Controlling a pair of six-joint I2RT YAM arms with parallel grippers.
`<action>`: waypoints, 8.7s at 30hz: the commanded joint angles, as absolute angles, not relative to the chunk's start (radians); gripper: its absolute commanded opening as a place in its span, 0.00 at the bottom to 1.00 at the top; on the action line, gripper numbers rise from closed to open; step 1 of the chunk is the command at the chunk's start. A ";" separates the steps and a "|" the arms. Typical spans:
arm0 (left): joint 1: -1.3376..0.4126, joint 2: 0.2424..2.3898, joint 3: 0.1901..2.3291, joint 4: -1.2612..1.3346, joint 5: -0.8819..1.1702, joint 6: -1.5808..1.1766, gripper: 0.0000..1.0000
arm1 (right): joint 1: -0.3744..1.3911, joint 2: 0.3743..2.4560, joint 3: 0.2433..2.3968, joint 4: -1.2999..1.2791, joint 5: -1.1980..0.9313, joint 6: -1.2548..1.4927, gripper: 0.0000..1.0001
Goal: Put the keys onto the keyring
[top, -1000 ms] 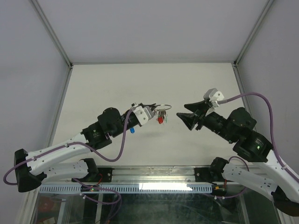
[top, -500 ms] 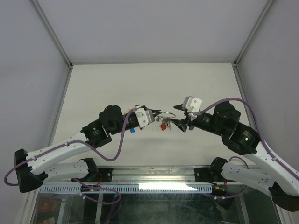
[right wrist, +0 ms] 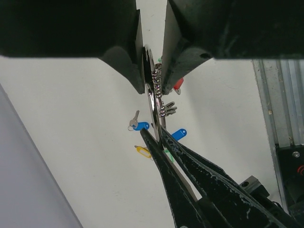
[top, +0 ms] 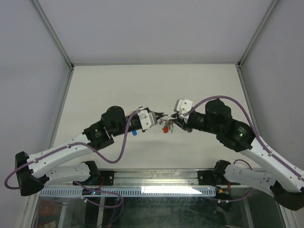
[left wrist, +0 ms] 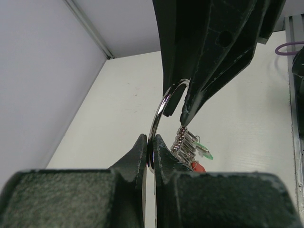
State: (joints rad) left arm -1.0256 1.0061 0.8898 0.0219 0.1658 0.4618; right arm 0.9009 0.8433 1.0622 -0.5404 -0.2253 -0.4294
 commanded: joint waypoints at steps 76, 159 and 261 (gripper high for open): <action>-0.930 0.839 0.784 0.249 0.310 0.155 0.48 | 0.902 0.728 1.170 -0.493 -0.186 -0.361 0.00; -0.930 1.022 1.109 -0.066 0.211 0.285 0.00 | 0.904 0.754 0.664 0.068 0.113 -0.153 0.39; -0.930 1.029 0.829 0.322 0.327 0.058 0.00 | 1.015 0.763 1.160 -0.513 0.090 -0.484 0.49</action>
